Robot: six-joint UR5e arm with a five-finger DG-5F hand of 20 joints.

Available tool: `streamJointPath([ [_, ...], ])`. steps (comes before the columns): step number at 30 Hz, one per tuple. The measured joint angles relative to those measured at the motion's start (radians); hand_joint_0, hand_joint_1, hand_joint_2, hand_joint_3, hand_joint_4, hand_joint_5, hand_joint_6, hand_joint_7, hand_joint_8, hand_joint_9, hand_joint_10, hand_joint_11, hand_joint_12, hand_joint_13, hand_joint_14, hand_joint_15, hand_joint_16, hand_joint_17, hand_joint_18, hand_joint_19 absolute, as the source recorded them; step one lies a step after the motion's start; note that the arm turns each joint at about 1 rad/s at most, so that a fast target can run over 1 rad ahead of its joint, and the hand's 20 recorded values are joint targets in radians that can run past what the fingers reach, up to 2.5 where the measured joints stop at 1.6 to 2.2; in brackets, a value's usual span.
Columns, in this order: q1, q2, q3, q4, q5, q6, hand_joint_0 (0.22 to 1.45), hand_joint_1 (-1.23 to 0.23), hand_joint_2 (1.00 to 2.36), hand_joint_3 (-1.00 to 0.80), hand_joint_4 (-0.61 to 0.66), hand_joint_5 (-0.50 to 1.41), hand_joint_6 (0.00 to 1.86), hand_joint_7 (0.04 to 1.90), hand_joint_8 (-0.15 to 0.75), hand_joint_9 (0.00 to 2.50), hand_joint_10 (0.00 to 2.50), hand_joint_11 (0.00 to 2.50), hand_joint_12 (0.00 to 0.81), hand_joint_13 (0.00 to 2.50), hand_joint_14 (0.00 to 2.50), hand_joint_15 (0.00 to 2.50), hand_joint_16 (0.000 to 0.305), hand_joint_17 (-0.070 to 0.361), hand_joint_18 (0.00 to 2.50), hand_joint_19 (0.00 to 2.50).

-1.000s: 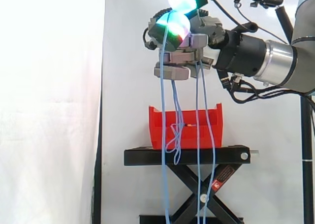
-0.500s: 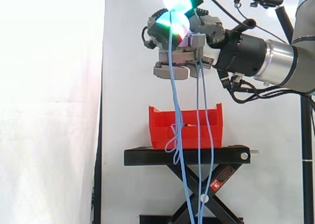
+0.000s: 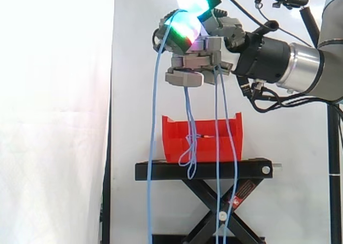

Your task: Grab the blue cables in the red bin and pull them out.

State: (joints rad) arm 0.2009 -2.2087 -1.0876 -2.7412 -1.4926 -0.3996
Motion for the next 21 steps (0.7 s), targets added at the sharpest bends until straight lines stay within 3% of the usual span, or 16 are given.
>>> streamJointPath([
  [21,0.0,0.0,0.0,0.0,0.001,0.009,0.94,-1.04,1.01,-0.8,0.32,0.67,0.73,0.48,0.273,1.45,0.71,1.53,0.363,1.28,1.86,0.9,0.041,0.092,1.15,1.45],
])
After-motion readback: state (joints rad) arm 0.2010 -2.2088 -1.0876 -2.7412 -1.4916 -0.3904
